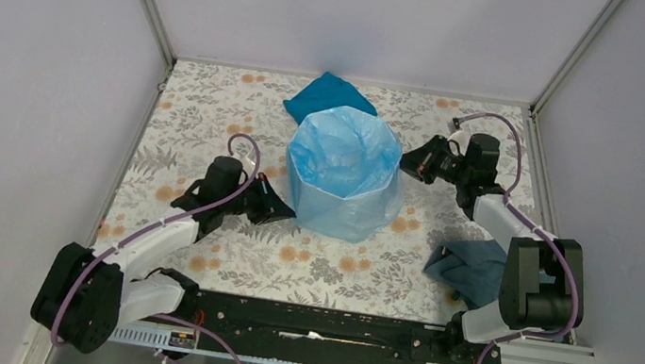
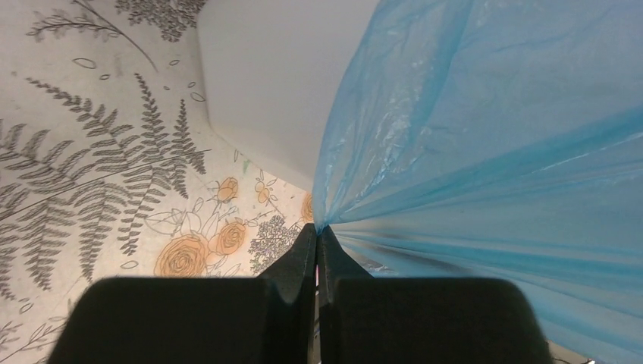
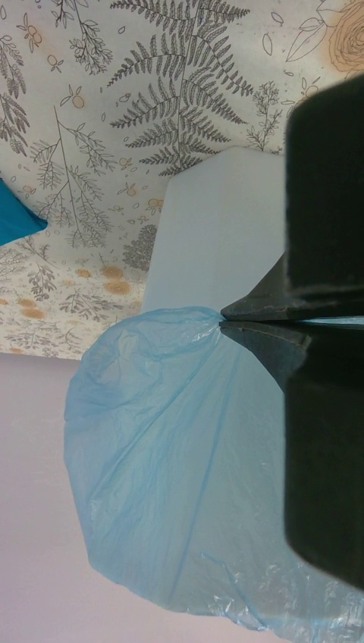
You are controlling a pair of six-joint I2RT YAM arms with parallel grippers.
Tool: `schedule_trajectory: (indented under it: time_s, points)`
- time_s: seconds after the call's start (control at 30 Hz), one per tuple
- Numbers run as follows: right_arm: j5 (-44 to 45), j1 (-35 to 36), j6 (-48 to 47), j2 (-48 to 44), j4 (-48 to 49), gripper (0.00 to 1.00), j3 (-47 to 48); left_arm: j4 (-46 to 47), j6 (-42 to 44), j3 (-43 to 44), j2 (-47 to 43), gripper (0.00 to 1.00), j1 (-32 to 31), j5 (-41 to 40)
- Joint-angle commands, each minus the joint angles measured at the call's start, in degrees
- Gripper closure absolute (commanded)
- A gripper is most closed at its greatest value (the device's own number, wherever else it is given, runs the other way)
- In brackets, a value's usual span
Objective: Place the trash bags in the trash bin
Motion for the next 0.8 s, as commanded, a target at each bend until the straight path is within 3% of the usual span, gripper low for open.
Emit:
schedule_trajectory:
  time_s: [0.0, 0.37, 0.63, 0.77]
  points:
    - [1.5, 1.4, -3.1, -0.6, 0.0, 1.0, -0.7, 6.5, -0.5, -0.1, 2.3, 1.0, -2.7, -1.7]
    - [5.0, 2.1, -9.8, 2.8, -2.3, 1.0, -4.3, 5.7, 0.0, 0.9, 2.8, 1.0, -3.5, -4.6]
    - [14.9, 3.3, -21.6, 2.6, -15.7, 0.99, -1.2, -2.8, 4.0, 3.3, -1.3, 1.0, -3.3, -9.5]
    - [20.9, 3.4, -25.1, -2.3, -28.4, 0.68, 2.9, -2.8, 4.8, 3.4, -1.0, 1.0, -3.3, -9.2]
